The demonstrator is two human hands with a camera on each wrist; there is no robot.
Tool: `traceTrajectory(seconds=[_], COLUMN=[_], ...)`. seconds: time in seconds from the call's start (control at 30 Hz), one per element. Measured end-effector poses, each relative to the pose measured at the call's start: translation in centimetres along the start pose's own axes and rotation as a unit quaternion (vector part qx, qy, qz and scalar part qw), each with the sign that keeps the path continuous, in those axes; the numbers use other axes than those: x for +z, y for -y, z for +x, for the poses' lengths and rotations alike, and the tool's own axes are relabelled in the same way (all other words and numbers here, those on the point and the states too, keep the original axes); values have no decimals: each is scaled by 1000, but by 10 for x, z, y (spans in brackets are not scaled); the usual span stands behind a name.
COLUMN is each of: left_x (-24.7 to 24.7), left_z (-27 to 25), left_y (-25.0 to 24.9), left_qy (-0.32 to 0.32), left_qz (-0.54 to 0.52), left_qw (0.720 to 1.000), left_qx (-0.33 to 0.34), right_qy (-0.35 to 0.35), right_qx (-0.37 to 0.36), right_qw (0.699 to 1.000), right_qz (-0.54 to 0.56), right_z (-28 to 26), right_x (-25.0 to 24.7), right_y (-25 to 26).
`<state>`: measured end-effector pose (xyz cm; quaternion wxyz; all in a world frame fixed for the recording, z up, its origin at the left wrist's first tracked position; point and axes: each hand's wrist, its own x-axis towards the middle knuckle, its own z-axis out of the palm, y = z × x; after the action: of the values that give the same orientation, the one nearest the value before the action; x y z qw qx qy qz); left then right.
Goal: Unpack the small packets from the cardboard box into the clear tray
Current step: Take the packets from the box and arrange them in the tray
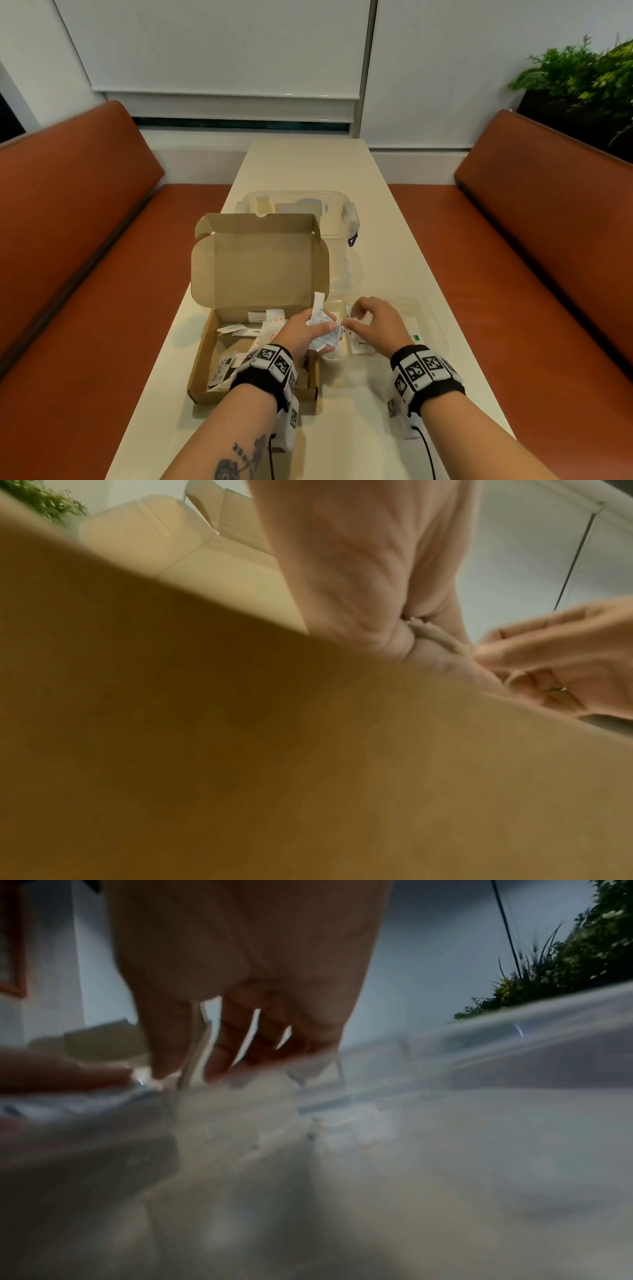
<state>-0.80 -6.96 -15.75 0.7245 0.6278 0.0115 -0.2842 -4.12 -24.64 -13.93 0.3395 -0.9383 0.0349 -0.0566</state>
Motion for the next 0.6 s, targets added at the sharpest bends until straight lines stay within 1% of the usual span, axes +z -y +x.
traceTrajectory(seconds=[0.07,0.13,0.17,0.27,0.37,0.53,0.6], left_x=[0,1,2,5,7,8,8], left_z=[0,-1,-1,-2,-2,-2,-2], left_y=[1,2,2,1,-2,-4,-3], left_qy=[-7,-9,-9,-15,-37,-40,-41], left_qz=[-7,-23,-31,-33,-17,-54,-48], left_qw=[1000,1000,999,999,999,997,998], left_qx=[3,8,11,8,-17,-37,-29], right_qy=[42,77,82,61,41,39,32], right_qx=[-9,-7,-2,4,17,45,49], right_qw=[997,993,992,995,995,983,978], right_qz=[67,90,93,77,88,173,200], right_z=[-2,-4,-5,-8,-10,-14,-16], right_x=[0,1,3,9,12,10,7], right_y=[10,15,16,18,20,16,12])
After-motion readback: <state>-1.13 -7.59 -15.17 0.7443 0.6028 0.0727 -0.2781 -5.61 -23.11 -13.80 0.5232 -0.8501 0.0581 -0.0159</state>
